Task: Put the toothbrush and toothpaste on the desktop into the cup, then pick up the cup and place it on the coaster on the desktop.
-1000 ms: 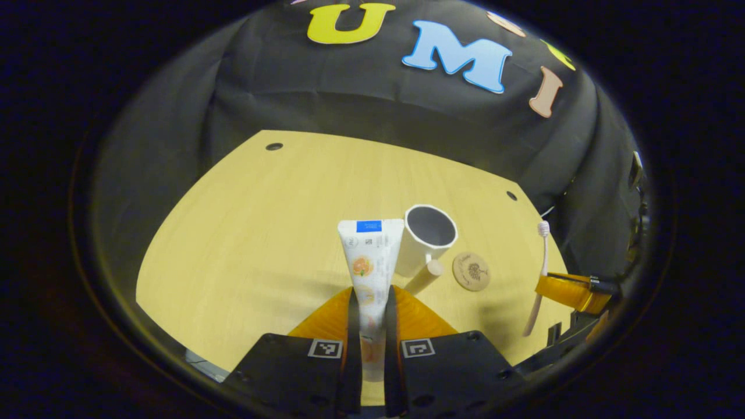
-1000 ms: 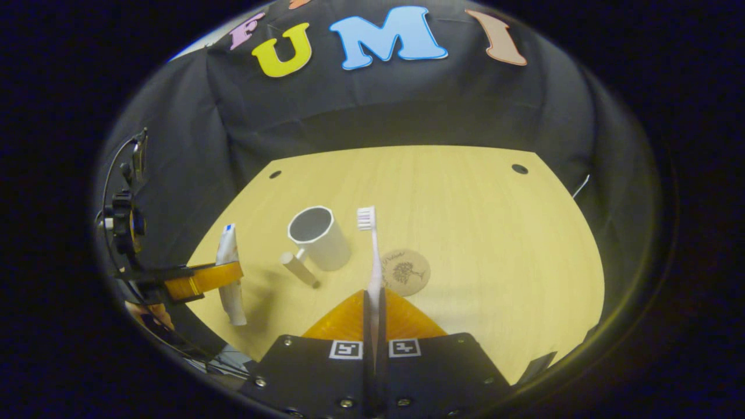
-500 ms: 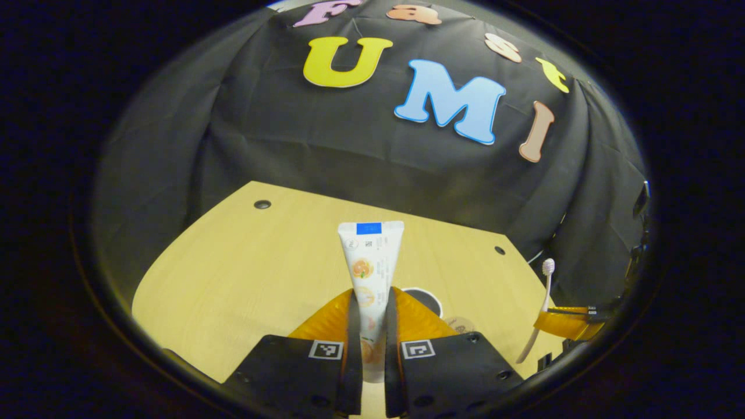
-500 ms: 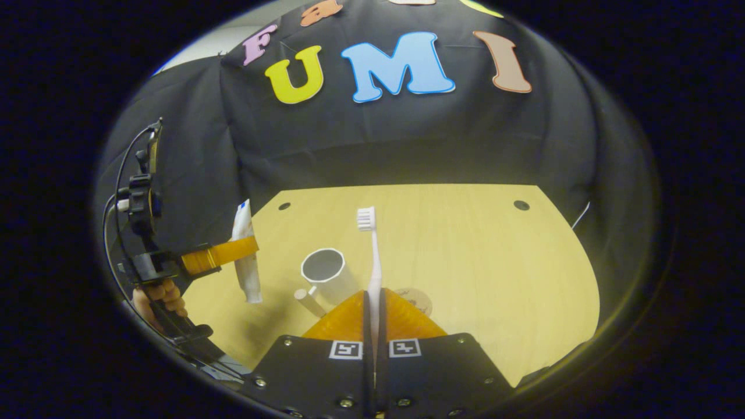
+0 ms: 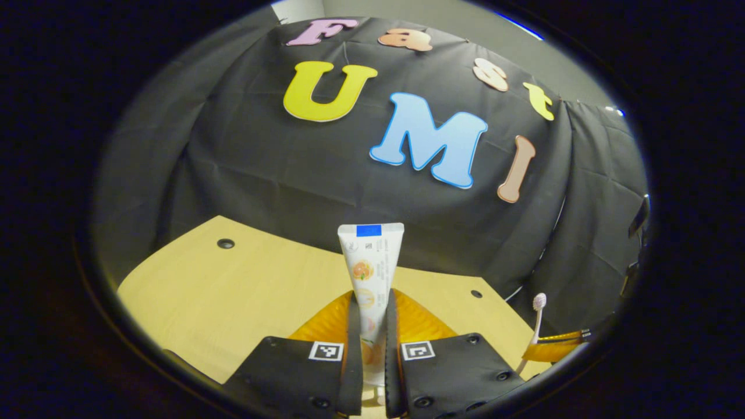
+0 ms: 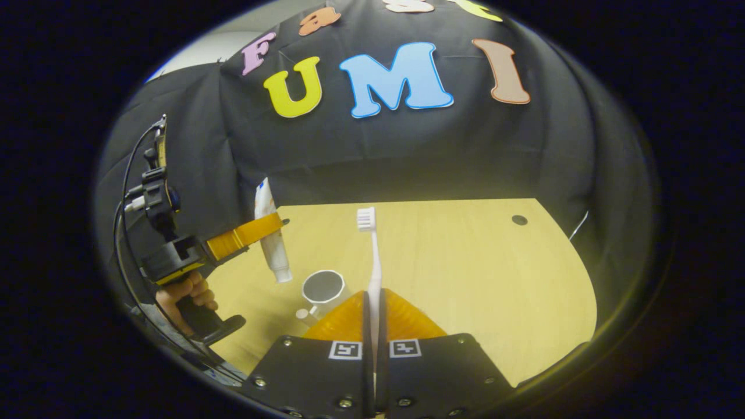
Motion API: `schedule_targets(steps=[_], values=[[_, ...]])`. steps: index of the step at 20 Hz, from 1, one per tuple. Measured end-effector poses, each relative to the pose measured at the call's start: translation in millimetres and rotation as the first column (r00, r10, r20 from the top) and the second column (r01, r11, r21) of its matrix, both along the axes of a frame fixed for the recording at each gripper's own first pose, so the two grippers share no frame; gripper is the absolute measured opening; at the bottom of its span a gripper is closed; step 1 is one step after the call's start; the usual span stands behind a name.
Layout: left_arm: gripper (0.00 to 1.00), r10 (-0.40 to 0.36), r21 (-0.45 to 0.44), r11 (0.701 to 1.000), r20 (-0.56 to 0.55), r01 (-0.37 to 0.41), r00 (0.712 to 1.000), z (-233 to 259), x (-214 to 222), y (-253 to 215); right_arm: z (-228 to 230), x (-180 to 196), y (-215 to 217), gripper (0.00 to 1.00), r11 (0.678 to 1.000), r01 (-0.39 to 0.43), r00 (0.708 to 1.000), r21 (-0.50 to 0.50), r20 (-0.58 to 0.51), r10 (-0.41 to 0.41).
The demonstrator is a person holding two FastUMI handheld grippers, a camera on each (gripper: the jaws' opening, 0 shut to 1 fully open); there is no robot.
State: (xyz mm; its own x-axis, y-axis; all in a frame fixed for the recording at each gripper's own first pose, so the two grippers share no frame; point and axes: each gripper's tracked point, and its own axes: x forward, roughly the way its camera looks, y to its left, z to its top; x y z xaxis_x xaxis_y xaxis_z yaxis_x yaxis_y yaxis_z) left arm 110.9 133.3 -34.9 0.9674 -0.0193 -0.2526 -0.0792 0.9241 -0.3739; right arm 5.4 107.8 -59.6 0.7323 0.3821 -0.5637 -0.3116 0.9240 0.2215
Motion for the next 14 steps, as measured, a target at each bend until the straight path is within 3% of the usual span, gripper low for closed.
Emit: schedule_targets(steps=[5, 14], values=[[0.22, -0.031, -0.027, 0.999, 0.014, 0.031, 0.999, -11.1, 21.0, -14.4, -4.3, 3.0, -3.0, 0.02, 1.0, 0.0, 1.0, -0.011, 0.0, 0.0], [0.22, -0.085, 0.064, 0.994, -0.112, 0.093, 0.99, -78.8, 26.3, -32.3, -13.6, -3.3, -0.9, 0.03, 1.0, 0.002, 0.999, -0.012, -0.033, -0.002]])
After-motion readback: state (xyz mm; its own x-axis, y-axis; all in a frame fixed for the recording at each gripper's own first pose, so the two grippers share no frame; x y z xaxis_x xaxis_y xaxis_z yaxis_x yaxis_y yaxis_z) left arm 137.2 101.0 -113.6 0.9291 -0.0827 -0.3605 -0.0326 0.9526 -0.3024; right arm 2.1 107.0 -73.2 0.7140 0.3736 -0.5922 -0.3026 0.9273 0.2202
